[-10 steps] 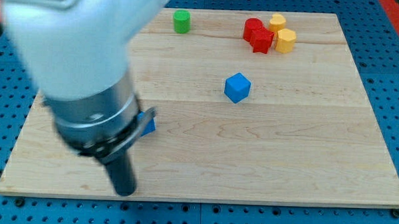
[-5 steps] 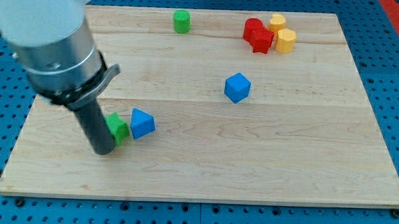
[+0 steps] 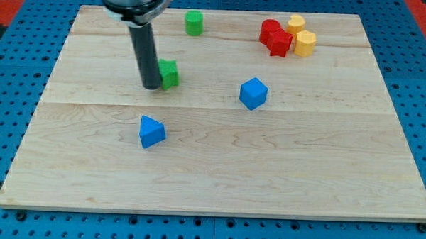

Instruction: Drag the green star into the bottom side of the green circle

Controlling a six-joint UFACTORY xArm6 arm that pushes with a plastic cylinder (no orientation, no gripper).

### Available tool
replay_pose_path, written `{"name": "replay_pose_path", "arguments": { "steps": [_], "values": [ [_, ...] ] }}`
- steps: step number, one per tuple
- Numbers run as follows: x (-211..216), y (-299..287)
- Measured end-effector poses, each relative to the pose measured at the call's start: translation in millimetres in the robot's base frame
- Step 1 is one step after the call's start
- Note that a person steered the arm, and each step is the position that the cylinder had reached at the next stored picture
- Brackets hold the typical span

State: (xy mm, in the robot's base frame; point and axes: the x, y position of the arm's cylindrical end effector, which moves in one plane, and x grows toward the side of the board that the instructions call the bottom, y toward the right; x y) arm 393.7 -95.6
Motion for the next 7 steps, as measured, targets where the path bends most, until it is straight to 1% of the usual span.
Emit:
{"name": "replay_pose_path", "arguments": {
  "steps": [1,2,3,4,5,6,7],
  "values": [
    [-1.0,32.8],
    [-19.0,44.1],
    [-65.1,44.1],
    [-89.2,40.1],
    [-89.1,37.9],
    [-101.8,35.8],
    [-96.9,35.8]
  ]
}}
